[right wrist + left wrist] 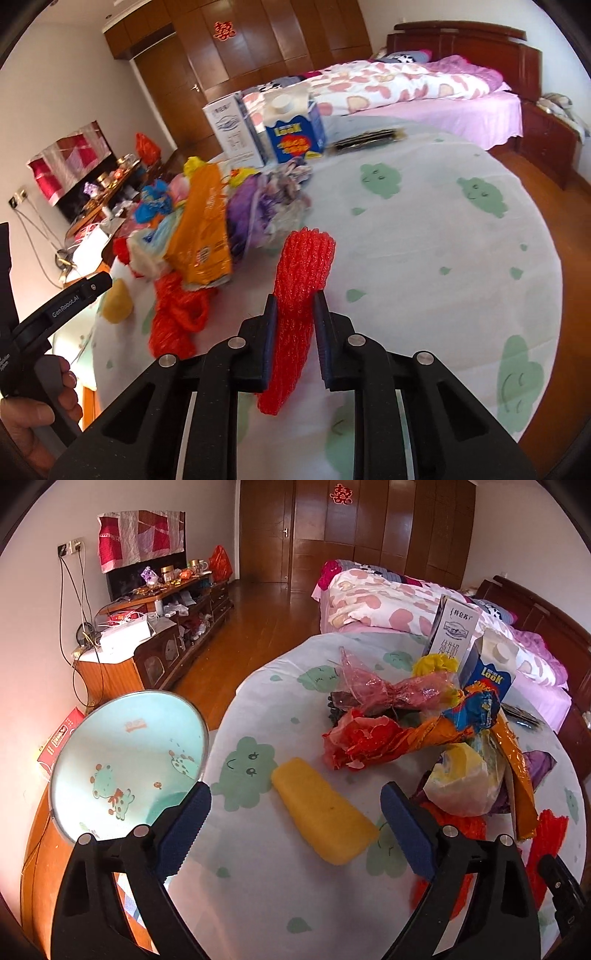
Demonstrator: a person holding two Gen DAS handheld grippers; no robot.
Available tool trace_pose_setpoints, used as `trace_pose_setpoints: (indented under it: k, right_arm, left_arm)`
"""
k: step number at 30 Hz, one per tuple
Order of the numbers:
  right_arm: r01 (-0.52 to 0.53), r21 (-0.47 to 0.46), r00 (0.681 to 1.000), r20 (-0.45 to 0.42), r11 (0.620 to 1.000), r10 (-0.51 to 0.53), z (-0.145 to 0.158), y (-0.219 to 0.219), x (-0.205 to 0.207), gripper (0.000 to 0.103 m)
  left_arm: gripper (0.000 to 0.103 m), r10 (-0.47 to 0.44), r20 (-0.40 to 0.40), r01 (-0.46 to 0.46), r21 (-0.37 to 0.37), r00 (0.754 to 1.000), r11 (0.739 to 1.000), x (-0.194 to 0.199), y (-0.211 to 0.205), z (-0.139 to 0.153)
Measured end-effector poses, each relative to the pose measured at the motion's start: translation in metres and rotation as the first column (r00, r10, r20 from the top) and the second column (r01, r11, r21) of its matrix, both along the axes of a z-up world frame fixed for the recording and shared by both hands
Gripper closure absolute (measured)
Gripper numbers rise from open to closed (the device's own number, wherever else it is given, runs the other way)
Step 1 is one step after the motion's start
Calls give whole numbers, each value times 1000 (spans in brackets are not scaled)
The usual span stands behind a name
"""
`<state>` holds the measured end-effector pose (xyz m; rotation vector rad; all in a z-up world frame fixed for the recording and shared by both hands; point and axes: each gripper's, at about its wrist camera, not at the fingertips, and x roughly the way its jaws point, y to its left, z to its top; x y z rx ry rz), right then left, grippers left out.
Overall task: Collect trash
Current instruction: 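Grasp the red mesh net with the right tool while the left tool grasps the yellow sponge, then carry both items over the teal bin and open both tools to drop them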
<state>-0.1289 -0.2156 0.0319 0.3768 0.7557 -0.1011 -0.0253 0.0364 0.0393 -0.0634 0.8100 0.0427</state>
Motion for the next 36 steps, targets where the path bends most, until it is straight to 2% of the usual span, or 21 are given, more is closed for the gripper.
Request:
trace_pose_setpoints:
  k: [2,4,6,8,9,11,12,17,21,24,31,36]
  right_arm:
    - [13,5,1000,-4,1000,-13,-2,-5,2,83]
    - [12,8,1000,-11,1000,-12,-5,-8,6,83]
    - [11,14,1000,-15,1000,-11,-7,-11,11,83]
    - [9,12,1000,-15,1000,-9,-8,-12,12,83]
    - [7,8,1000,-15,1000,-7,-8,-11,12,83]
    - [10,-2,1000,-9,1000,-10,-8,-9,11,83]
    - [11,-6,1000,-4,1000,-11,-7,-8,10,83]
    - [29,-35,998,58,999,-27,10,-3,3,83]
    - [28,-70,992,124,997,-19,29,7,-2,83]
    - [2,-90,986,168,996,13,44,19,-2,83]
    - [-144,-104,966,202,984,162,69,74,19,83]
    - [-279,-103,938,182,955,294,71,131,44,83]
  left_arm:
    - [14,3,-23,-2,15,1000,1000,5,-4,-7]
    - [27,-1,-58,2,20,998,1000,10,-6,-16]
    - [32,-14,-104,15,1,994,1000,12,-6,-25]
    - [39,-14,-91,16,20,996,1000,10,-7,-27]
    - [52,-25,-91,26,17,996,1000,9,-6,-28]
    - [69,-52,-73,53,10,996,999,7,-4,-27]
    - [76,-93,-74,91,-24,993,996,7,-2,-26]
    - [76,-144,-30,140,-100,989,985,-7,12,-16]
    - [76,-154,33,157,-114,987,981,-25,27,6]
    - [76,-144,84,152,-91,986,984,-35,39,25]
    - [76,-14,120,16,-19,993,1000,-39,98,52]
    - [75,96,112,-93,-26,989,995,-38,146,53]
